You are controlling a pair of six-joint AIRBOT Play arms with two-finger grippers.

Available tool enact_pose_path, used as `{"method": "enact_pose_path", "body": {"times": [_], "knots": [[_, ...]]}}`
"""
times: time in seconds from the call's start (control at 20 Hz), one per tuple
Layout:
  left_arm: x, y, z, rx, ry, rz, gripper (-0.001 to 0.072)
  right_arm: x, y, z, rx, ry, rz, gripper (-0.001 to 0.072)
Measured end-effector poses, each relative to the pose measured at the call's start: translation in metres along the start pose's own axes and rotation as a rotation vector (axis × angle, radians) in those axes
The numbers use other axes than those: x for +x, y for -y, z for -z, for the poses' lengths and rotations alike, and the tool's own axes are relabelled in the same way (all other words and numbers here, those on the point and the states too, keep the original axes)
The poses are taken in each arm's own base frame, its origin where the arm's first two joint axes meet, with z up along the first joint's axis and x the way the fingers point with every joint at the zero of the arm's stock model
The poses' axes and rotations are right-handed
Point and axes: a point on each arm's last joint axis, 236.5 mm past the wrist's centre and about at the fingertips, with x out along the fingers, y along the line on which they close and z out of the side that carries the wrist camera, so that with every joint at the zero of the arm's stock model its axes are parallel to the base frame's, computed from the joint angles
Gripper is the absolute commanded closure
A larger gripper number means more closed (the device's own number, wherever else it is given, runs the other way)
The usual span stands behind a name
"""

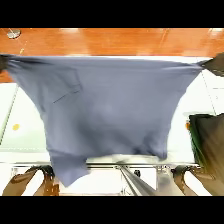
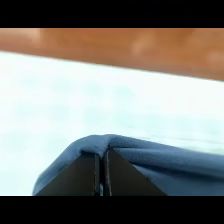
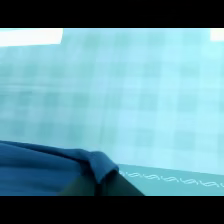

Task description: Fold the shirts.

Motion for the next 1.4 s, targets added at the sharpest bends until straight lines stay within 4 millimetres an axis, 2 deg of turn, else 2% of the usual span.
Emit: {"method": "enact_pose_path", "body": {"times": [0.15, 0.3, 0.45, 0.55, 0.65, 0.75, 1.0, 1.05, 1.1, 1.15, 1.25, 1.4], "knots": [[0.083, -0.001, 0.025, -0.050, -0.074, 0.024, 0.0688, 0.086, 0.031, 0.002, 0.094, -0.088, -0.028, 0.0686], [0.151, -0.001, 0.048, -0.136, -0.108, 0.016, 0.0687, 0.160, 0.049, -0.006, 0.200, -0.109, -0.085, 0.0686], [0.200, -0.006, 0.071, -0.257, -0.133, -0.006, 0.0687, 0.220, 0.056, -0.013, 0.282, -0.130, -0.145, 0.0686], [0.216, -0.008, 0.083, -0.320, -0.156, -0.016, 0.0687, 0.243, 0.054, -0.012, 0.306, -0.165, -0.182, 0.0686], [0.218, -0.009, 0.094, -0.345, -0.198, -0.017, 0.0687, 0.250, 0.048, -0.004, 0.305, -0.221, -0.221, 0.0686], [0.210, -0.012, 0.110, -0.328, -0.284, -0.008, 0.0687, 0.243, 0.047, 0.011, 0.277, -0.304, -0.241, 0.0686], [0.176, -0.019, 0.181, -0.243, -0.616, 0.055, 0.0685, 0.223, 0.064, 0.067, 0.188, -0.539, -0.164, 0.0686], [0.171, -0.019, 0.194, -0.240, -0.668, 0.064, 0.0592, 0.223, 0.067, 0.079, 0.183, -0.578, -0.146, 0.0658], [0.168, -0.020, 0.205, -0.239, -0.712, 0.071, 0.0250, 0.225, 0.068, 0.091, 0.186, -0.612, -0.133, 0.0383], [0.164, -0.021, 0.217, -0.242, -0.760, 0.078, 0.0005, 0.228, 0.070, 0.101, 0.191, -0.637, -0.118, 0.0082], [0.155, -0.021, 0.230, -0.251, -0.833, 0.096, 0.0003, 0.228, 0.072, 0.113, 0.209, -0.674, -0.103, 0.0083], [0.132, -0.029, 0.232, -0.275, -0.912, 0.109, 0.0003, 0.205, 0.082, 0.112, 0.234, -0.693, -0.078, 0.0083]]}}
